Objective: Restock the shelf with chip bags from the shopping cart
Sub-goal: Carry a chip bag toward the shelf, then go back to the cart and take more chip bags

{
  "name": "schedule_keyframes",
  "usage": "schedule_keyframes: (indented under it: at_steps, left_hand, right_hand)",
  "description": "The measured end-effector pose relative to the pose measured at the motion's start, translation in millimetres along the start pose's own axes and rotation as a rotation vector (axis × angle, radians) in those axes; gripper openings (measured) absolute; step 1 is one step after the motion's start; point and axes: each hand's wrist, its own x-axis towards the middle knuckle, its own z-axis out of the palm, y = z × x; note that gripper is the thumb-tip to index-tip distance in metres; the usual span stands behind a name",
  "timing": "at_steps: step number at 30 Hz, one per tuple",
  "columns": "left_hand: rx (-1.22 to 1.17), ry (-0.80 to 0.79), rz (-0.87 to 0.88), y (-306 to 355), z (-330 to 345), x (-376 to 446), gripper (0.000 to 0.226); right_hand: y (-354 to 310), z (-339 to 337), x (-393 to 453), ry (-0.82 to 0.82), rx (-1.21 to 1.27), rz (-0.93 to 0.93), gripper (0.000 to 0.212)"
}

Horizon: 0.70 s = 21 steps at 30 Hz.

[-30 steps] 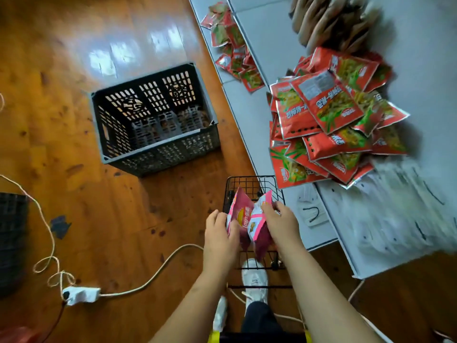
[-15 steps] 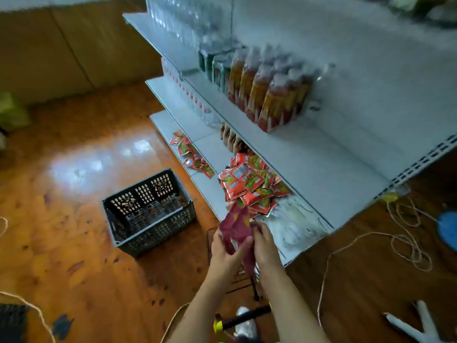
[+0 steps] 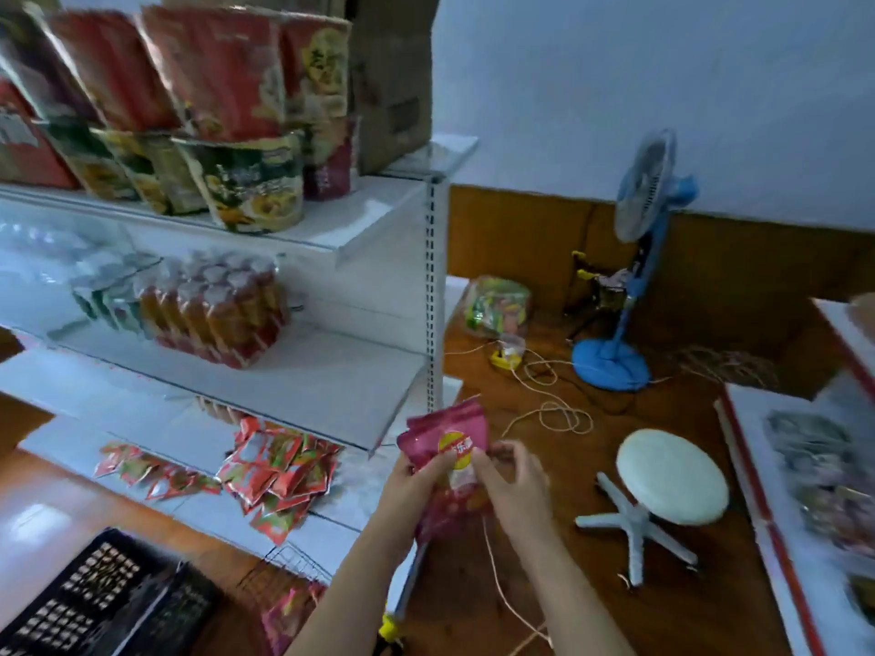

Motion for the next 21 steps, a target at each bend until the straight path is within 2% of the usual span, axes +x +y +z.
schedule_keyframes:
  at_steps: [2,5,8,9,12,14,18,21]
  left_hand:
    - [0.095,-0.11,-0.018,-3.1,42.6,2.0,0.037]
    - [0.196,-0.3,-0.074,-20.3,141.1,3.4,0.028]
    - [0.288,-0.427,-0.092,-46.7,235.4,7.5,0.026]
    - [0.313,-0.469,-0.096,-57.0,265.9,6.7,0.027]
    - [0.379,-0.576,-0.13,-91.3,349.8,4.9,0.034]
    - [0.43,-0.599,-0.115,-110.9,398.1,1.5,0.033]
    - [0.523,-0.658,-0.08,-138.4,474.3,-1.4,0.017]
    - [0.574,-0.708,-0.082,-151.7,518.7,9.1,0.019]
  right_hand:
    - [2.5,-47.4,0.1,0.053,-0.015,0.06,0.076]
    - [33.8,-142.1,2.2,0.093,0.091,0.15,0.11]
    - [78.2,-232.7,2.7,0.172,0.106,0.218,0.128]
    - [94.5,-261.8,1.6,0.212,0.11,0.228,0.124]
    - [139.4,-333.8,-4.3,0.353,0.191,0.249,0.08]
    - [165.3,-367.2,-8.0,0.449,0.238,0.258,0.062]
    - [209.3,-412.6,-8.7,0.607,0.281,0.298,0.074]
    - [229.8,-441.6,1.0,0.689,0.315,0.32,0.067]
